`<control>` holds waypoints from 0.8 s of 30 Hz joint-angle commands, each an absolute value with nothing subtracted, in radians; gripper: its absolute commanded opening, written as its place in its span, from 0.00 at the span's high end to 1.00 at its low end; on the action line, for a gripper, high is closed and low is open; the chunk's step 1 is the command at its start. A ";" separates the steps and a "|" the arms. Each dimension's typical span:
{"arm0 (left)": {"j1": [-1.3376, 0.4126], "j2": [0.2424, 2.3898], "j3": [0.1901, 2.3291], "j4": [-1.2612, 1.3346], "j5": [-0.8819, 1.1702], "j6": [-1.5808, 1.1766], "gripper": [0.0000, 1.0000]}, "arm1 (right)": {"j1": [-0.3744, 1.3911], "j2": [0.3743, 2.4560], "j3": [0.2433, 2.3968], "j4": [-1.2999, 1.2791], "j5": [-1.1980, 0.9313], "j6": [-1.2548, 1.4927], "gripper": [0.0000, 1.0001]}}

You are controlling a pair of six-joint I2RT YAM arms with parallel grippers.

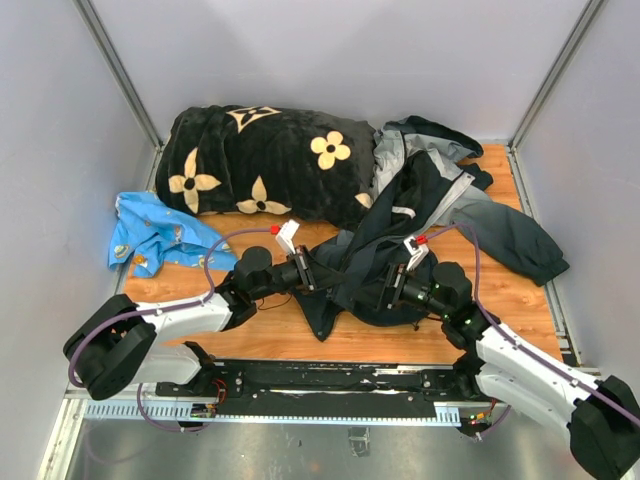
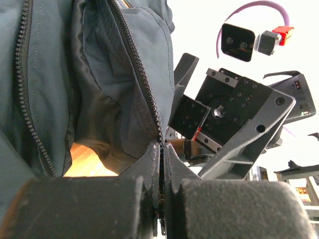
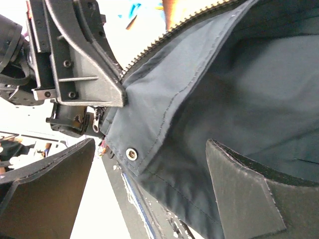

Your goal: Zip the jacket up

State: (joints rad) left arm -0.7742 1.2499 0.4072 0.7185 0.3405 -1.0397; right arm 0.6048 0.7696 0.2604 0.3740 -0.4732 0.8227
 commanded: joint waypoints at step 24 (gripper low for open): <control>-0.821 1.296 0.338 1.005 0.282 -1.181 1.00 | 0.744 0.904 0.185 0.802 -0.380 0.907 0.39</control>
